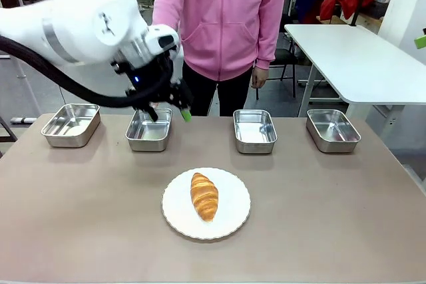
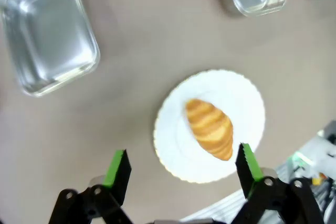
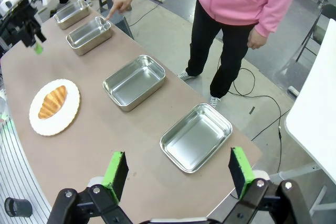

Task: Place the bread in the container.
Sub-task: Place the Butter Roll into the Airtight Container indicated by the human.

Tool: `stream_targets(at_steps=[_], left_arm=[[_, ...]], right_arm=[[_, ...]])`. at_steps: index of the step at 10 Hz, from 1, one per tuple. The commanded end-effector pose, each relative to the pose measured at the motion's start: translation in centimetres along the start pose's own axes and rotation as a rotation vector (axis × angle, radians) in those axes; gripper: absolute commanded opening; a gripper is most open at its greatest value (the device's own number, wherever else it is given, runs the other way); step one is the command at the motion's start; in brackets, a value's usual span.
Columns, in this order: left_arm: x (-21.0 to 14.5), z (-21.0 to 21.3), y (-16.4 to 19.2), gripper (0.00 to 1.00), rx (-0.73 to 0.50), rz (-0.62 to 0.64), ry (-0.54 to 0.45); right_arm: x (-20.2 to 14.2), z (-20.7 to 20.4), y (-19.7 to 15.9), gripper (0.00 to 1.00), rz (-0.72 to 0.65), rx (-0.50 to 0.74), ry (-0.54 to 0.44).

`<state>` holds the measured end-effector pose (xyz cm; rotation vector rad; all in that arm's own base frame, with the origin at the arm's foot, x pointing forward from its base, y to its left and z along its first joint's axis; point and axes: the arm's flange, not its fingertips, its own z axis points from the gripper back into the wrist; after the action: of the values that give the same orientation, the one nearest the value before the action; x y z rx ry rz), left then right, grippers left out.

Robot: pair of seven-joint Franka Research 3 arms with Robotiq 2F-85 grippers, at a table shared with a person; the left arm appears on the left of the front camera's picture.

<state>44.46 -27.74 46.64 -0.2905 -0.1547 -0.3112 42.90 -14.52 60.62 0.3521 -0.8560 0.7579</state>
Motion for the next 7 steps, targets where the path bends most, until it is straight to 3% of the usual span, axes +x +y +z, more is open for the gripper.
stream_targets(at_steps=[1,2,7], left_arm=[[-0.98,-0.3,0.55,1.0,0.044,0.074,-0.031],[0.0,0.0,0.0,1.0,0.0,0.0,0.0],[0.0,0.0,0.0,1.0,0.0,0.0,0.0]], right_arm=[[0.13,0.04,0.04,1.0,0.003,-0.001,-0.004],[0.13,0.04,0.04,1.0,0.003,-0.001,-0.004],[0.13,0.04,0.04,1.0,0.003,-0.001,-0.004]])
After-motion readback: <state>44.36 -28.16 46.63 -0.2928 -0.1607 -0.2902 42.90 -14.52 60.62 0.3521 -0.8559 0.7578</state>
